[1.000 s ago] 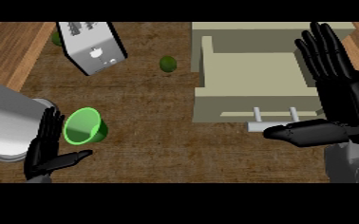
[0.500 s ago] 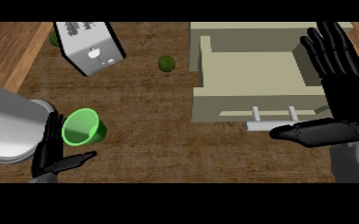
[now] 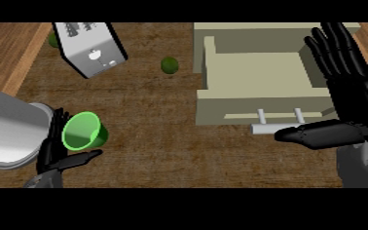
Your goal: Pick up the cup, place it into the drawer and close the drawer
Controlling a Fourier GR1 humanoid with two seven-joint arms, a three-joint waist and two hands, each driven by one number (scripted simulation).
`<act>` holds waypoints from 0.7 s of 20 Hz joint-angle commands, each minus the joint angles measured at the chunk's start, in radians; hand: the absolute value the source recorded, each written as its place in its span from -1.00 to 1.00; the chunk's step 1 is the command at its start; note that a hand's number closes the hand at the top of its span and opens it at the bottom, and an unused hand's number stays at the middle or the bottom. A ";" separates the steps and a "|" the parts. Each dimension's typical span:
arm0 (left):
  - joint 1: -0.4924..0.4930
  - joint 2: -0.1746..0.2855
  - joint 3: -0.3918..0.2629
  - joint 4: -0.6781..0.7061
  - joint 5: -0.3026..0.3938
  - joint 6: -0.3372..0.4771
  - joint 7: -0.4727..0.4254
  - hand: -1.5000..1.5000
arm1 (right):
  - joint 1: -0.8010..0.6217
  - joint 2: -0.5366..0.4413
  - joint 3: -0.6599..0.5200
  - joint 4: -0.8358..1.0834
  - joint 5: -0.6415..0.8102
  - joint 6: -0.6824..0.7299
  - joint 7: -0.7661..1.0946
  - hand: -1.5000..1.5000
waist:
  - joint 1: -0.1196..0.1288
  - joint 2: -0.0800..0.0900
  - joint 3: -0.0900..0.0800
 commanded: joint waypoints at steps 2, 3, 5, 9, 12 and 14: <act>-0.007 -0.034 -0.002 0.024 -0.008 -0.022 -0.109 -1.00 | 0.001 -0.019 -0.026 -0.009 -0.023 0.010 0.023 -1.00 | -0.007 0.003 -0.001; -0.040 -0.013 -0.003 0.030 -0.007 -0.056 -0.056 -1.00 | 0.021 -0.004 -0.001 -0.040 0.016 -0.009 0.009 -1.00 | -0.009 0.002 -0.001; -0.025 -0.050 -0.002 0.036 -0.004 -0.054 -0.081 -1.00 | -0.023 -0.012 -0.015 -0.012 -0.016 -0.002 0.038 -1.00 | -0.005 0.003 -0.001; -0.042 -0.060 -0.018 0.008 -0.003 -0.181 -0.067 1.00 | -0.022 -0.019 -0.024 0.011 -0.015 0.005 0.026 -1.00 | 0.001 0.002 -0.001; 0.019 -0.082 -0.037 -0.037 -0.030 -0.102 -0.205 1.00 | 0.002 -0.029 -0.028 -0.031 -0.017 0.009 0.041 -1.00 | -0.004 0.001 -0.001; -0.035 -0.076 -0.014 -0.060 -0.018 0.016 -0.199 1.00 | 0.026 -0.012 -0.012 -0.029 0.007 0.003 0.007 -1.00 | -0.008 0.002 -0.001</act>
